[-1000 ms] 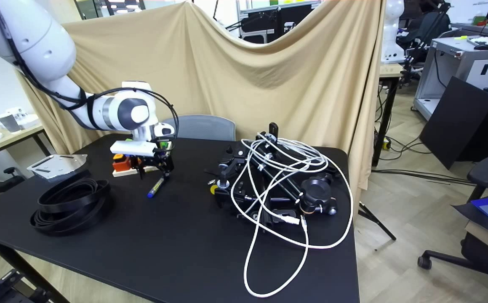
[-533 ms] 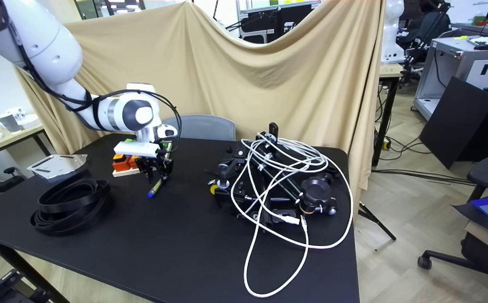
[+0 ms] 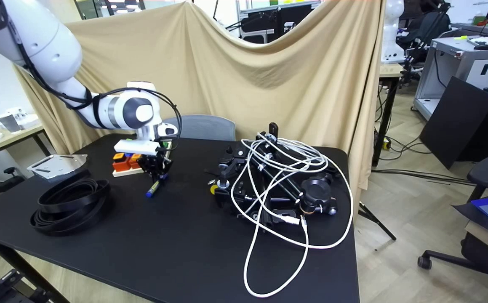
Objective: Pick up the pen from the table and slightly move it backwards.
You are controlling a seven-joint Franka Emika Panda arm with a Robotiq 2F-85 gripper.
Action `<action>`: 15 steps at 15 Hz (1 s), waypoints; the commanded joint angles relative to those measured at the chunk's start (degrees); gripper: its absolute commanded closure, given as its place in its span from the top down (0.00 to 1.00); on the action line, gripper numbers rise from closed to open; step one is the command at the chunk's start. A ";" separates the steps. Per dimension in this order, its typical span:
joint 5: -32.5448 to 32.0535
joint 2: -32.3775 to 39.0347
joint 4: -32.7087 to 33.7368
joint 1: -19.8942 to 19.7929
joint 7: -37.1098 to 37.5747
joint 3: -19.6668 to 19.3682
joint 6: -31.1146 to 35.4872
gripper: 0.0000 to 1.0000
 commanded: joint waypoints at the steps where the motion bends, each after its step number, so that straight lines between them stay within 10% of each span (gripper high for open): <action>1: -0.98 -4.55 -3.35 1.02 3.25 -0.79 -2.03 0.05; 15: 4.08 -20.00 -30.86 -1.89 5.86 -0.63 12.96 0.05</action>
